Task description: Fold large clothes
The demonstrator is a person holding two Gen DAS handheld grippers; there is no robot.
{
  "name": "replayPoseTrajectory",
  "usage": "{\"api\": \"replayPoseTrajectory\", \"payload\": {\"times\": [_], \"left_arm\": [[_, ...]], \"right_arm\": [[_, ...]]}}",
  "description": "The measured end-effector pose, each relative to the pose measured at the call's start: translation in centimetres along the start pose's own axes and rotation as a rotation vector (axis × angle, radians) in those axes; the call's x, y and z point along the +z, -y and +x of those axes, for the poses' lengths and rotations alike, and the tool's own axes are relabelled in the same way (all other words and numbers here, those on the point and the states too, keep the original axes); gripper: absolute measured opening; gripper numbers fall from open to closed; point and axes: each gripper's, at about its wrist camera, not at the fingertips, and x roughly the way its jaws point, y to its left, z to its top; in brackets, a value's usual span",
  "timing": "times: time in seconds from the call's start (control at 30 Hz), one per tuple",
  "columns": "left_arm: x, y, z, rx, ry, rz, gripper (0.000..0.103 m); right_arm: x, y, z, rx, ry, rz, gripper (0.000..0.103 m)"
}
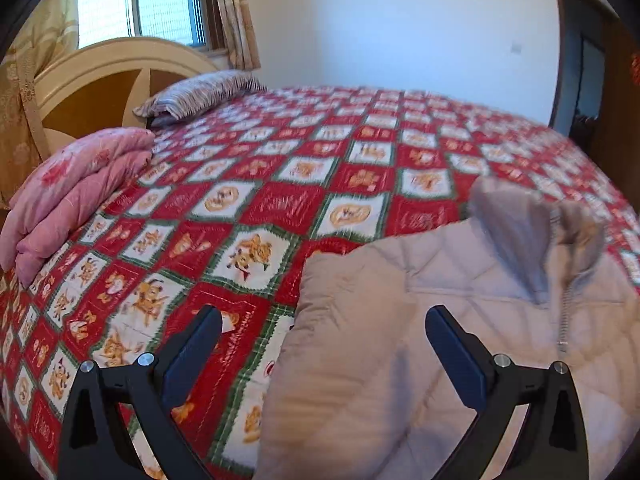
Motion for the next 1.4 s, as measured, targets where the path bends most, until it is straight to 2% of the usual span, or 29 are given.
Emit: {"api": "replayPoseTrajectory", "payload": {"times": [0.1,0.23,0.3,0.33,0.43,0.73,1.4], "left_arm": [[-0.3,1.2,2.6,0.018,-0.043,0.029,0.102],[-1.2,2.8,4.7,0.025,-0.08,0.064,0.102],[-1.5,3.6,5.5,0.026,-0.091,0.081,0.102],[-1.6,3.8,5.7,0.029,-0.091,0.088,0.102],[-2.1,4.4,6.3,0.042,-0.083,0.106,0.102],[-2.8,5.2,6.5,0.089,-0.052,0.125,0.102],[-2.9,4.8,6.8,0.062,-0.061,0.103,0.102]], "right_arm": [[1.6,2.9,2.3,-0.031,0.006,0.016,0.062],[2.3,3.7,5.9,-0.012,-0.037,-0.058,0.044],[2.0,4.0,7.9,0.017,-0.096,-0.066,0.044],[1.6,4.1,8.8,0.005,-0.123,-0.075,0.044],[0.4,4.5,10.3,0.014,-0.158,-0.051,0.044],[-0.7,4.8,11.6,0.006,-0.201,-0.039,0.044],[-1.1,3.4,12.0,-0.088,-0.191,-0.121,0.044]]}}
